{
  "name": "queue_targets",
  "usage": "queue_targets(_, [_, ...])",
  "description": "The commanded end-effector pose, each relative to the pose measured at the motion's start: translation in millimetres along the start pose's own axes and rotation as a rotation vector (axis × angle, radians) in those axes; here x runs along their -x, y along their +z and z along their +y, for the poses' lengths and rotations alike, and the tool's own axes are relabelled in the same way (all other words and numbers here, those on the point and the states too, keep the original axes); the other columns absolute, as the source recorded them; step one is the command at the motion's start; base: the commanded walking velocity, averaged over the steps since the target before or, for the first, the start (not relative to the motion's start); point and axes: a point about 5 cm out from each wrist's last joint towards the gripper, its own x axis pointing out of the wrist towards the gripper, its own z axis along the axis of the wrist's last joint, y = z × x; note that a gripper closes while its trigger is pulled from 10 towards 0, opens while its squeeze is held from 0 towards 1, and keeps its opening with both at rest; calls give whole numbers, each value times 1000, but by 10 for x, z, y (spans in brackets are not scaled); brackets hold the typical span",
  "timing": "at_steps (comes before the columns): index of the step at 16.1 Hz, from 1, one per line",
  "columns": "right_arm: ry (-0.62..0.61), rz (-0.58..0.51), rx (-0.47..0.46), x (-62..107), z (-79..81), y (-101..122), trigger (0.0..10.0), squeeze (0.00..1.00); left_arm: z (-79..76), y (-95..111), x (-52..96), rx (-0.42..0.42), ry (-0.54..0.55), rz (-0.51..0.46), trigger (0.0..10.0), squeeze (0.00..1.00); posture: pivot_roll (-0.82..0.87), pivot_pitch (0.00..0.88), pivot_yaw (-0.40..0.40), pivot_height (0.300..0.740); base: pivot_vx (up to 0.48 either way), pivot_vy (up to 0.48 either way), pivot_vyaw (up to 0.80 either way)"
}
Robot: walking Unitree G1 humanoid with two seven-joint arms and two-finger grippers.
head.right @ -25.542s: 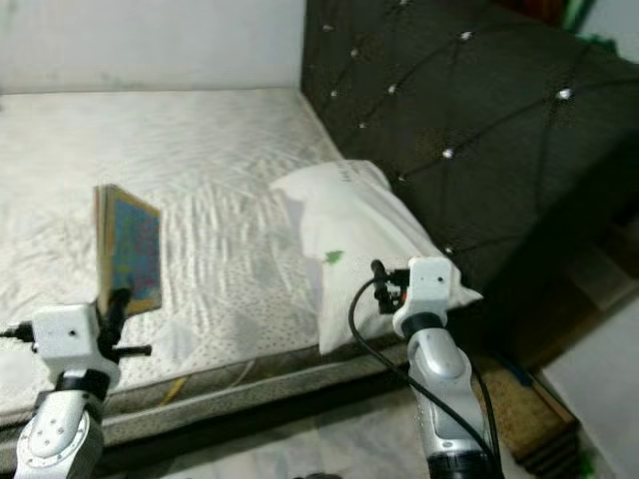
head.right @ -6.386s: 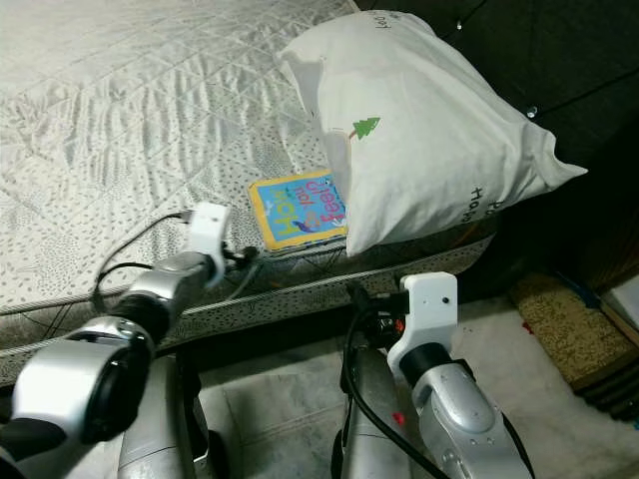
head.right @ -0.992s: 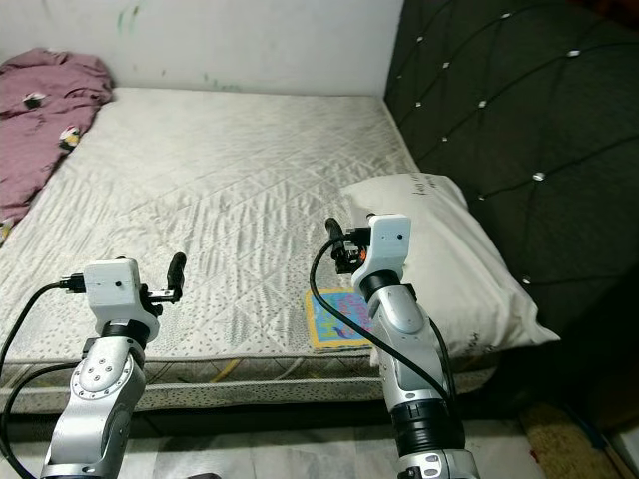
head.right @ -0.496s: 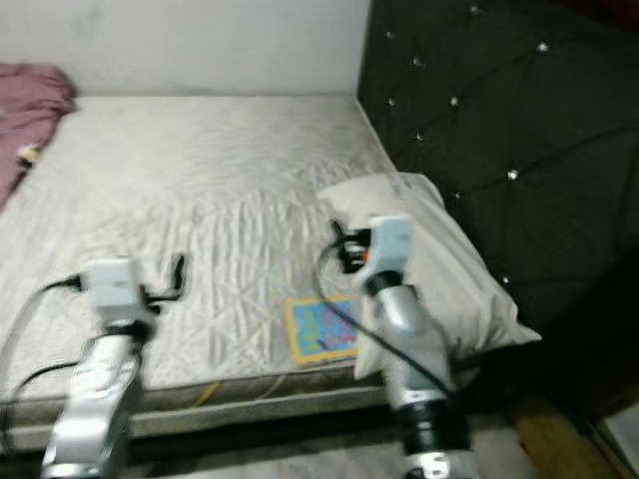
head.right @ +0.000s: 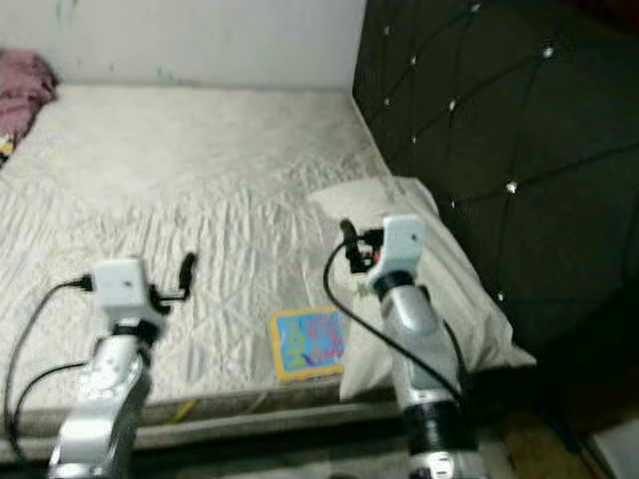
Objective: Clean up the room
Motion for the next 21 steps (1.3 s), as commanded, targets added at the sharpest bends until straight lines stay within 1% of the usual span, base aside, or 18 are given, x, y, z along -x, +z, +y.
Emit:
queue_targets(1, [9, 1, -8, -7, 24, 17, 10000, 0, 41, 4, 12, -4, 19, 0, 10000, 0, -10, 0, -44, 740, 0, 0, -800])
queue_targets(3, [13, -7, 3, 0, 17, 24, 10000, 0, 54, 3, 31, -12, 28, -4, 10000, 0, -11, 0, -45, 740, 0, 0, -800])
queue_targets(4, [11, -5, 3, 6, 13, 20, 10000, 0, 54, -5, 44, -10, 12, -1, 10000, 0, -11, 0, -44, 740, 0, 0, 0])
queue_targets(6, [10, -2, 5, 18, 7, 5, 10000, 0, 53, -16, 70, 23, -5, 3, 10000, 0, -11, 0, -44, 740, 0, 0, 0])
queue_targets(7, [13, -5, 5, 21, 18, 10, 10000, 0, 62, -5, 75, 34, 2, -5, 10000, 0, -10, 0, -45, 740, 0, 0, 0])
queue_targets(10, [25, -14, 0, 23, 44, 20, 10000, 0, 85, -3, 81, 16, 23, 2, 10000, 0, -9, 0, -43, 740, 0, 0, 0])
queue_targets(13, [34, -17, 2, 18, 62, 28, 10000, 0, 87, 8, 79, 18, 21, -3, 10000, 0, -7, 0, -47, 740, 0, 0, 0])
queue_targets(14, [36, -17, 1, 13, 63, 32, 10000, 0, 87, 12, 76, 19, 21, -3, 10000, 0, -8, 0, -47, 736, 0, 0, 0])
queue_targets(18, [44, -19, 2, -2, 72, 41, 10000, 0, 90, 23, 63, 19, 23, -5, 10000, 0, -9, 0, -50, 687, 0, 0, 0])
queue_targets(21, [49, -17, 2, 2, 78, 34, 10000, 0, 90, 25, 60, 18, 22, -7, 10000, 0, -10, 0, -51, 662, 0, 0, 0])
